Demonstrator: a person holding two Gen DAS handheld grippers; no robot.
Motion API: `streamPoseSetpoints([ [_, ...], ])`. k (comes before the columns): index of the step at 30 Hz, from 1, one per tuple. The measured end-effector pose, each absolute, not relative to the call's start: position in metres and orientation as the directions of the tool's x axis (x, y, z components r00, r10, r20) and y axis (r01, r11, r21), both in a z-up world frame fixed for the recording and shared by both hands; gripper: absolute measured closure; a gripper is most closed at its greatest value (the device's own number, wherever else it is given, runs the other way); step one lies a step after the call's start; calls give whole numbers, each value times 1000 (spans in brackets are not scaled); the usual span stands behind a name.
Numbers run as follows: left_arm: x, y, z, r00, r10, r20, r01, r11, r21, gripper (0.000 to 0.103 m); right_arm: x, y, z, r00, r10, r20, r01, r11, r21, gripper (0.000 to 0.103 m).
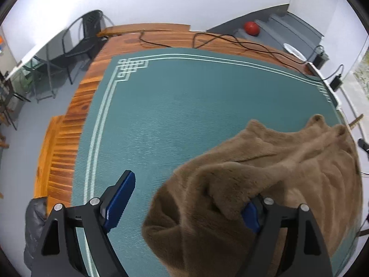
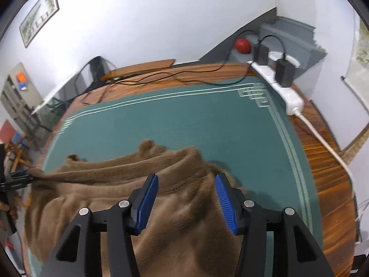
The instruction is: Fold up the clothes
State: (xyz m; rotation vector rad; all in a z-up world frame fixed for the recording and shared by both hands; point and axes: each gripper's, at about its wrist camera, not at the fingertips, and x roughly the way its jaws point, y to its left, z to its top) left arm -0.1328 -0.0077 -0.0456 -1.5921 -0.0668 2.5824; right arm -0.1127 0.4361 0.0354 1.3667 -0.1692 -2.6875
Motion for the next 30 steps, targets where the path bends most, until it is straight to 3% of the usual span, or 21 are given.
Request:
streamPoseSetpoints([
  [3, -127, 1, -35, -436, 221, -872, -112, -975, -191, 17, -114, 411, 28, -544, -210, -813, 153, -977, 149, 49],
  [8, -111, 29, -17, -473, 227, -851, -196, -969, -150, 17, -127, 380, -3, -448, -218, -867, 240, -964, 119, 49],
  [11, -105, 48, -23, -445, 250, -860, -266, -954, -139, 17, -148, 378, -22, -405, -178, -897, 203, -974, 102, 49],
  [20, -126, 56, -92, -335, 81, -939, -187, -982, -18, 16, -181, 376, -36, -395, -132, -909, 151, -985, 77, 49],
  [30, -76, 44, -41, -450, 113, -886, -209, -978, -18, 16, -81, 394, 15, -497, -212, -841, 217, -969, 116, 49],
])
